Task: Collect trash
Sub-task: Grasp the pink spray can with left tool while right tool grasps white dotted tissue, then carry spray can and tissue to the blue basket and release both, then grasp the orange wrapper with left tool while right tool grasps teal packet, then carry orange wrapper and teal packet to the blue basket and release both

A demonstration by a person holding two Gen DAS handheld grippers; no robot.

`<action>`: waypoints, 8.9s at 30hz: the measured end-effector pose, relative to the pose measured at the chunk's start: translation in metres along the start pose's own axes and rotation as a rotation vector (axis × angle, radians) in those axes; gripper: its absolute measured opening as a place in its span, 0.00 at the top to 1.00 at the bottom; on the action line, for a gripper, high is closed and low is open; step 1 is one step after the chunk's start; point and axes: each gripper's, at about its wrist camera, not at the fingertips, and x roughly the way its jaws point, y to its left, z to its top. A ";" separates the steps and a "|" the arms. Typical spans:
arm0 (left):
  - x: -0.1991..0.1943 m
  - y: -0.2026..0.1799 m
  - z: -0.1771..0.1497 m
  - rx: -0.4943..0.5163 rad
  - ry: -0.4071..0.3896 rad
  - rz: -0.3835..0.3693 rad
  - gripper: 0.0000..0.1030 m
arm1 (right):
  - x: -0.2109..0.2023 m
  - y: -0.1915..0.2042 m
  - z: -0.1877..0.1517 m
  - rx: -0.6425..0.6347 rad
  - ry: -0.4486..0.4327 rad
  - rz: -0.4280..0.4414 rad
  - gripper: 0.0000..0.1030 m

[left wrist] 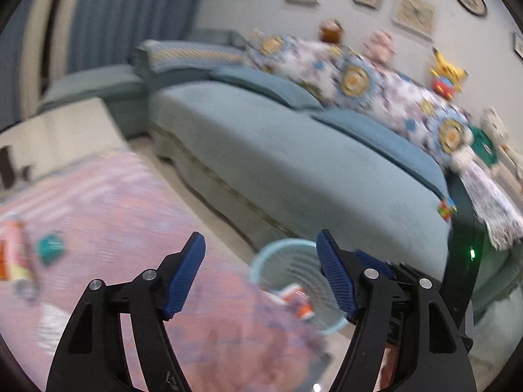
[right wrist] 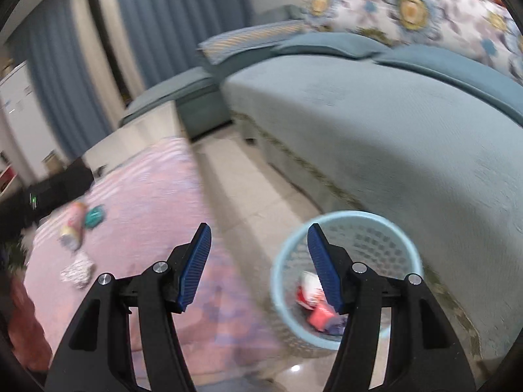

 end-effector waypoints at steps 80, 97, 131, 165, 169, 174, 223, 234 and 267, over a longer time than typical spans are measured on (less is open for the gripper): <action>-0.080 0.219 -0.147 -0.465 0.214 0.422 0.55 | 0.067 0.209 -0.082 -0.435 0.358 0.416 0.95; -0.122 0.110 -0.066 -0.264 -0.103 0.129 0.55 | -0.014 0.139 -0.020 -0.331 0.057 0.250 0.98; 0.159 -0.072 -0.052 -0.105 0.275 -0.188 0.47 | 0.052 -0.162 -0.055 0.297 0.280 -0.170 0.95; -0.028 0.089 -0.013 -0.164 -0.008 0.040 0.38 | 0.006 0.068 0.002 -0.165 0.046 0.113 0.52; -0.051 0.138 -0.021 -0.194 -0.027 0.147 0.38 | 0.022 0.115 0.002 -0.232 0.058 0.153 0.52; -0.064 0.202 -0.034 -0.246 -0.036 0.276 0.38 | 0.051 0.153 -0.002 -0.251 0.113 0.221 0.52; -0.033 0.298 -0.086 -0.284 0.153 0.309 1.00 | 0.190 0.326 -0.007 -0.517 0.138 0.319 0.55; -0.102 0.226 -0.146 -0.192 0.245 0.198 0.85 | 0.107 0.254 -0.046 -0.490 0.158 0.365 0.55; -0.060 0.189 -0.105 -0.236 0.108 0.361 0.85 | 0.086 0.212 -0.040 -0.359 0.112 0.378 0.55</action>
